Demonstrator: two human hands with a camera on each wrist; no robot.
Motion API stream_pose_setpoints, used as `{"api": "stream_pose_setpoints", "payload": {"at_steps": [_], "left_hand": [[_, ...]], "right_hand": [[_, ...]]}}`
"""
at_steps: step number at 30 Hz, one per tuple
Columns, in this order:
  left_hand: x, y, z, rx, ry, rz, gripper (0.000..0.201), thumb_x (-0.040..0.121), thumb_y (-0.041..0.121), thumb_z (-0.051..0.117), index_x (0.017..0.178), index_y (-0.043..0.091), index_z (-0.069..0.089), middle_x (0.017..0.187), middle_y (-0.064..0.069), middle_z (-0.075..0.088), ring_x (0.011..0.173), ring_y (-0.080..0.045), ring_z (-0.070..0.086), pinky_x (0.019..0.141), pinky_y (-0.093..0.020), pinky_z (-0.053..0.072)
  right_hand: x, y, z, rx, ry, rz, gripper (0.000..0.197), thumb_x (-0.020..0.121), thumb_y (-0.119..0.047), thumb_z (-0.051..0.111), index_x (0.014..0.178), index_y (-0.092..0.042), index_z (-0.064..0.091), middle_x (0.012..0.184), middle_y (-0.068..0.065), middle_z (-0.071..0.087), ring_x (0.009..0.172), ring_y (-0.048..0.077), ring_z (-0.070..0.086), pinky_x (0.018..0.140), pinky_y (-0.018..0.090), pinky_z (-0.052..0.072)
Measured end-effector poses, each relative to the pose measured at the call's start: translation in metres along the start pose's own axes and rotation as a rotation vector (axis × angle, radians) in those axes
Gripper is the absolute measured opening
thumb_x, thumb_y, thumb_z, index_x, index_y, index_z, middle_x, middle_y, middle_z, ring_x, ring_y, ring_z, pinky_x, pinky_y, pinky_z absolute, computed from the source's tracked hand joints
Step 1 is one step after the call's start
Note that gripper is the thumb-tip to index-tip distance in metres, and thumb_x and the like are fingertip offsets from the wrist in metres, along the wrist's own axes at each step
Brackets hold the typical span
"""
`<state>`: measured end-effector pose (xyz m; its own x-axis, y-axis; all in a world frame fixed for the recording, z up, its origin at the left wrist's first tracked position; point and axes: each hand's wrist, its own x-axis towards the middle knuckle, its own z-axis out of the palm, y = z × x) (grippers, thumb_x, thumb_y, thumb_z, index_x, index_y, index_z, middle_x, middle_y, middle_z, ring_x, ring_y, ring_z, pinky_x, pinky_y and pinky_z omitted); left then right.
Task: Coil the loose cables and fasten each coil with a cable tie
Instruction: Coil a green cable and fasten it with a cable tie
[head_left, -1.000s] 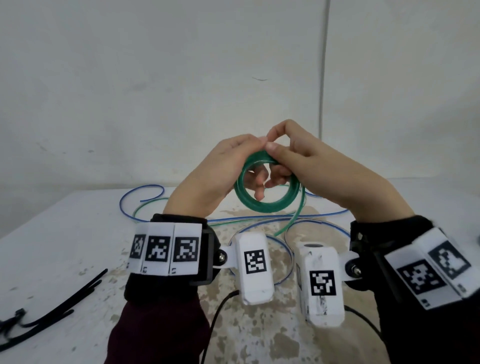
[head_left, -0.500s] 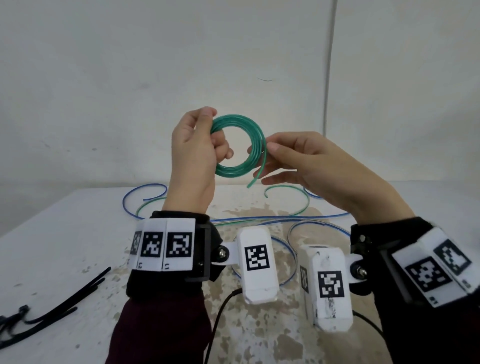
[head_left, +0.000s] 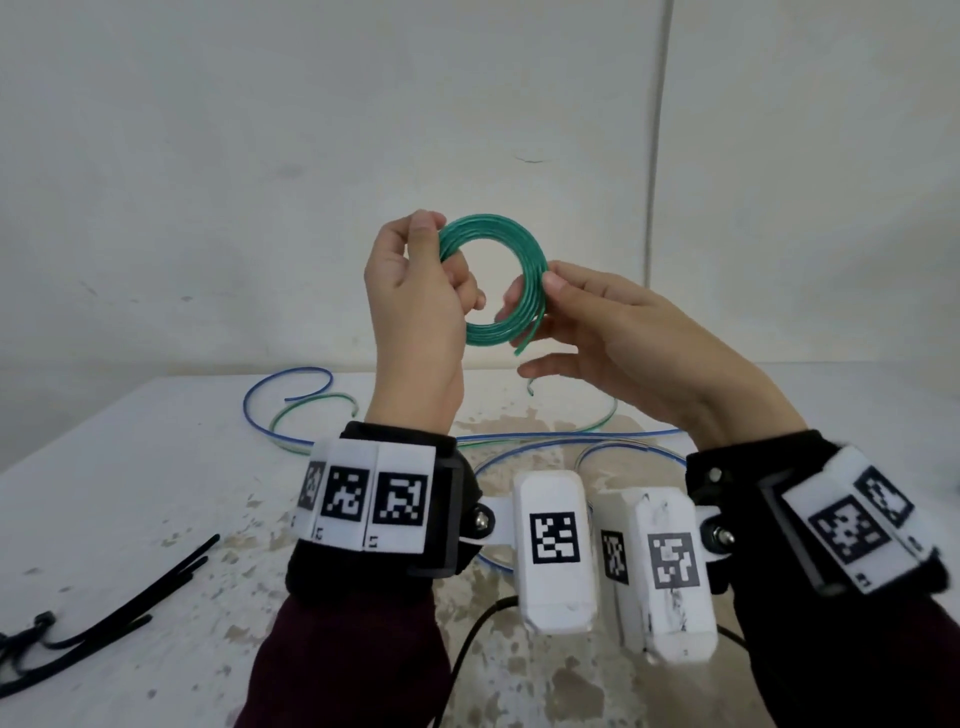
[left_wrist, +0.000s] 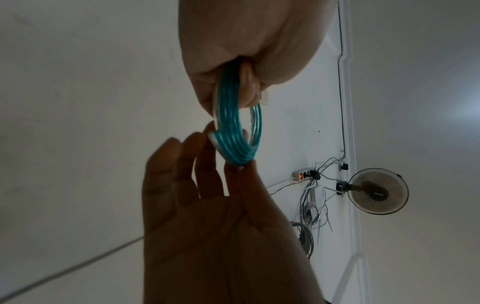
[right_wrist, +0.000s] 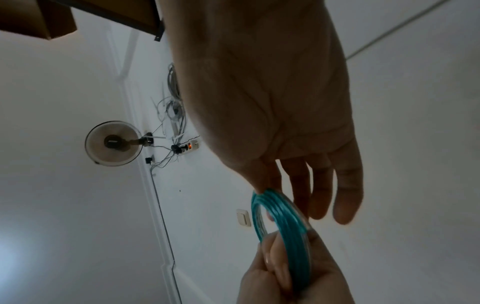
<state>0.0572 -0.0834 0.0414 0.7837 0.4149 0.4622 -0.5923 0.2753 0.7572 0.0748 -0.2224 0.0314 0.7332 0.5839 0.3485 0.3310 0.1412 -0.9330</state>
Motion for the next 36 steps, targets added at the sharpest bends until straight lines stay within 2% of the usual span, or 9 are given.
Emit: {"api": "stream_pose_setpoints", "payload": {"at_steps": [4, 7, 11, 14, 18, 23, 26, 31, 36], "left_hand": [[-0.003, -0.003, 0.004, -0.021, -0.081, -0.042, 0.022, 0.103, 0.014, 0.032, 0.088, 0.011, 0.047, 0.048, 0.006, 0.032, 0.038, -0.010, 0.030, 0.051, -0.026, 0.030], [-0.002, -0.002, 0.002, 0.011, -0.183, -0.112, 0.017, 0.100, 0.009, 0.031, 0.097, 0.008, 0.048, 0.047, 0.001, 0.041, 0.039, -0.017, 0.047, 0.057, -0.027, 0.042], [-0.002, 0.000, -0.001, 0.090, -0.294, -0.235, 0.021, 0.100, 0.018, 0.034, 0.097, 0.003, 0.048, 0.049, -0.004, 0.050, 0.049, -0.024, 0.060, 0.062, -0.028, 0.051], [0.000, 0.000, -0.005, 0.159, -0.308, -0.220, 0.018, 0.098, 0.023, 0.048, 0.104, 0.006, 0.053, 0.066, -0.005, 0.064, 0.068, -0.026, 0.067, 0.071, -0.029, 0.054], [0.003, 0.001, -0.016, 0.213, -0.380, -0.190, 0.026, 0.091, 0.007, 0.059, 0.116, 0.006, 0.054, 0.090, -0.011, 0.074, 0.088, -0.025, 0.071, 0.089, -0.033, 0.054], [0.001, 0.004, -0.021, 0.182, -0.427, -0.198, 0.026, 0.090, 0.000, 0.057, 0.115, 0.007, 0.054, 0.088, -0.014, 0.074, 0.084, -0.024, 0.072, 0.087, -0.031, 0.056], [0.000, 0.005, -0.019, 0.217, -0.476, -0.250, 0.029, 0.091, 0.001, 0.056, 0.118, 0.009, 0.052, 0.086, -0.013, 0.073, 0.082, -0.027, 0.072, 0.084, -0.034, 0.057], [-0.003, 0.004, -0.011, 0.223, -0.544, -0.367, 0.020, 0.094, 0.025, 0.054, 0.109, 0.012, 0.057, 0.072, -0.006, 0.061, 0.069, -0.027, 0.067, 0.070, -0.035, 0.057], [-0.005, -0.001, -0.009, 0.233, -0.601, -0.329, 0.028, 0.095, 0.019, 0.053, 0.120, 0.006, 0.056, 0.058, -0.001, 0.048, 0.048, -0.016, 0.046, 0.068, -0.035, 0.055]], "right_hand": [[0.004, -0.001, 0.001, 0.175, 0.138, -0.022, 0.032, 0.104, -0.021, 0.030, 0.084, -0.013, 0.054, 0.078, 0.002, 0.066, 0.074, 0.014, 0.055, 0.064, 0.024, 0.043], [0.006, -0.001, -0.001, 0.231, 0.226, -0.044, 0.034, 0.104, -0.022, 0.029, 0.079, -0.012, 0.049, 0.063, 0.000, 0.060, 0.064, 0.015, 0.055, 0.071, 0.026, 0.047], [0.009, 0.002, 0.001, 0.182, 0.267, -0.066, 0.035, 0.105, -0.023, 0.028, 0.078, -0.011, 0.047, 0.053, -0.005, 0.046, 0.056, 0.013, 0.046, 0.065, 0.022, 0.043], [0.010, 0.003, 0.002, 0.005, 0.356, -0.136, 0.035, 0.105, -0.023, 0.030, 0.077, -0.012, 0.047, 0.051, -0.009, 0.043, 0.058, 0.013, 0.042, 0.068, 0.026, 0.039], [0.010, 0.002, 0.000, -0.120, 0.470, -0.182, 0.036, 0.105, -0.023, 0.030, 0.075, -0.014, 0.048, 0.050, -0.009, 0.041, 0.059, 0.013, 0.042, 0.065, 0.021, 0.040], [0.010, 0.004, -0.004, -0.044, 0.433, -0.143, 0.035, 0.105, -0.023, 0.030, 0.076, -0.012, 0.049, 0.049, -0.009, 0.041, 0.057, 0.013, 0.042, 0.070, 0.026, 0.039], [0.007, 0.001, -0.009, -0.114, 0.392, -0.109, 0.035, 0.105, -0.024, 0.031, 0.078, -0.012, 0.050, 0.047, -0.010, 0.039, 0.055, 0.011, 0.043, 0.064, 0.021, 0.039], [0.001, -0.002, -0.011, -0.396, 0.310, -0.051, 0.036, 0.104, -0.027, 0.032, 0.079, -0.013, 0.053, 0.045, -0.012, 0.039, 0.053, 0.010, 0.042, 0.058, 0.019, 0.037], [-0.005, -0.005, -0.008, -0.392, 0.179, 0.005, 0.021, 0.103, -0.026, 0.038, 0.102, -0.007, 0.046, 0.046, -0.013, 0.042, 0.049, 0.008, 0.040, 0.056, 0.016, 0.036]]}}
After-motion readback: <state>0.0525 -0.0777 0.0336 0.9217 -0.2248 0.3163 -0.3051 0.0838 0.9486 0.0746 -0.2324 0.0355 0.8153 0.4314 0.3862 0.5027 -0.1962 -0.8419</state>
